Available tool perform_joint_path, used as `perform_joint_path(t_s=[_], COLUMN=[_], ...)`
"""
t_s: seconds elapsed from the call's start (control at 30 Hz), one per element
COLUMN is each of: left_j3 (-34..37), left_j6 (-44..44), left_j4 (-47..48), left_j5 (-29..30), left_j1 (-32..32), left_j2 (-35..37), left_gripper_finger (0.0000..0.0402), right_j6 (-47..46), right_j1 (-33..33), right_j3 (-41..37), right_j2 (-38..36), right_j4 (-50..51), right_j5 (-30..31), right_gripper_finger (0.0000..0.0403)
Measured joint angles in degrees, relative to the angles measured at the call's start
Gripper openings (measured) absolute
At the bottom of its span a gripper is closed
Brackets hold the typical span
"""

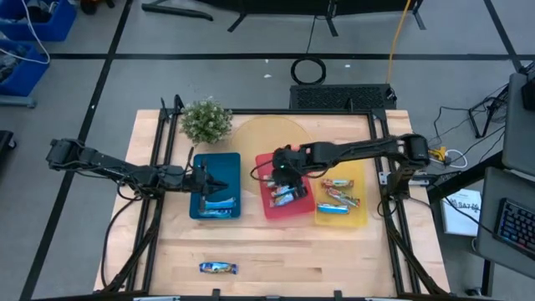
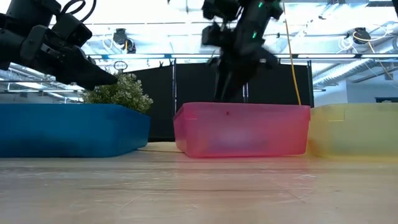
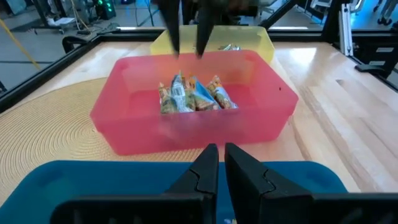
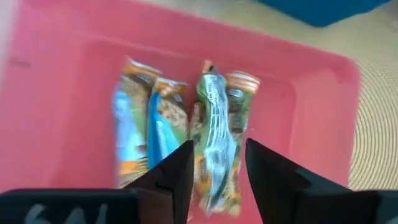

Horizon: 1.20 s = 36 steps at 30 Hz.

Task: Pick and place Granola Bars by type
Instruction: Put the blue granola bar into the blue bin

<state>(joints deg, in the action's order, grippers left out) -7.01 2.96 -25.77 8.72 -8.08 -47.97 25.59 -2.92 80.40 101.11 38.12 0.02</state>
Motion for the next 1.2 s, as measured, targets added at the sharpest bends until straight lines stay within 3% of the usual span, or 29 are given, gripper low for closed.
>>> perform_joint_path(t_s=[0.23, 0.37, 0.57, 0.7, 0.97, 1.2], left_j3=[0.0, 0.0, 0.0, 0.0, 0.0, -1.14], left_j6=[0.62, 1.97, 4.69, 3.97, 4.76, 3.21], left_j4=[0.69, 0.82, 0.5, 0.35, -0.75, -2.08], left_j5=[0.3, 0.28, 0.3, 0.33, 0.8, 4.31], left_j1=[0.0, 0.0, 0.0, 0.0, 0.0, -0.05], left_j2=[-0.01, 0.01, -0.01, 0.0, -0.01, -0.01], left_gripper_finger=[0.0037, 0.0037, 0.0037, 0.0037, 0.0037, 0.0037], right_j6=[-10.67, -13.68, -20.02, -23.48, -24.19, -24.36], right_j1=[0.47, 1.56, 0.47, 0.41, 0.39, 1.23], right_j3=[-4.57, -16.14, -35.03, -47.54, -67.79, -75.2], right_j2=[-15.72, -28.45, -49.54, -59.3, -61.88, -61.69], right_j4=[-1.35, -12.38, -27.93, -41.61, -68.08, -77.6], right_j5=[-8.97, -9.55, -10.52, -7.94, -4.27, -0.08], right_gripper_finger=[0.0068, 0.0009, 0.0009, 0.0003, 0.0001, 0.0001])
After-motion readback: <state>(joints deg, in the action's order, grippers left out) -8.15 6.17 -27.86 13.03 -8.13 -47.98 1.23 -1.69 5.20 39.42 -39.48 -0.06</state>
